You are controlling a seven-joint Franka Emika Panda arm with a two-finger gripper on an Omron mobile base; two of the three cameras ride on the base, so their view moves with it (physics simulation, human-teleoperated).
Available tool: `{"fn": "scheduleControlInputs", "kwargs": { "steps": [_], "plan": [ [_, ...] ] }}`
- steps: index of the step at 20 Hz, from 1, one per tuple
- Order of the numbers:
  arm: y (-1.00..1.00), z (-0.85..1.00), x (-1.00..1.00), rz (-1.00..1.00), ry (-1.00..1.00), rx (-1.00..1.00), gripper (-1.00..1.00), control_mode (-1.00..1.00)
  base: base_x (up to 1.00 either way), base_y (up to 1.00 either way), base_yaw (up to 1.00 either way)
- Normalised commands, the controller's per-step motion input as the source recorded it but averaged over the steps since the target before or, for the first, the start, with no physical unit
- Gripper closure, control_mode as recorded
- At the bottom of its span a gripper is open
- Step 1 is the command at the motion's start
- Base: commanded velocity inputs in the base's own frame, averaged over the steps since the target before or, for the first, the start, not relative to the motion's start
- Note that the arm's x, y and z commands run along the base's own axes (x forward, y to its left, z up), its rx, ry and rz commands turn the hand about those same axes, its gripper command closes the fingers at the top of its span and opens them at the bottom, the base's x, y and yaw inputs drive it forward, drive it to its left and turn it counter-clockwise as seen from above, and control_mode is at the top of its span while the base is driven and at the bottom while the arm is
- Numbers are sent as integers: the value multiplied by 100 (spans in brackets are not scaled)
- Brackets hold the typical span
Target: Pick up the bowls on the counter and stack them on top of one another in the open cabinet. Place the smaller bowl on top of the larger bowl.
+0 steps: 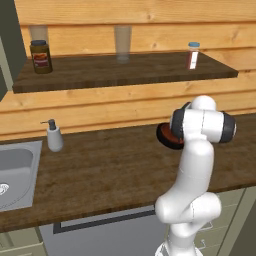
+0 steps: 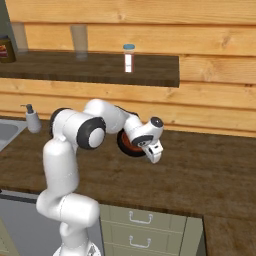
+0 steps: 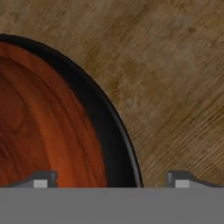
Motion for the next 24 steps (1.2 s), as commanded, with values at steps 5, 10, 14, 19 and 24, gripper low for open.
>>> {"fn": "scheduleControlInputs", "kwargs": {
  "steps": [5,10,14,19,24],
  "plan": [
    [19,-17,18,0,2,0,100,-100,0,0,0],
    [16,-1,2,0,0,0,100,-100,0,0,0],
    [14,1,0,-1,0,0,100,-100,0,0,0],
    [0,30,-41,-6,-5,0,100,-100,0,0,0],
    [2,47,-56,-5,0,0,100,-100,0,0,0]
  ]
}}
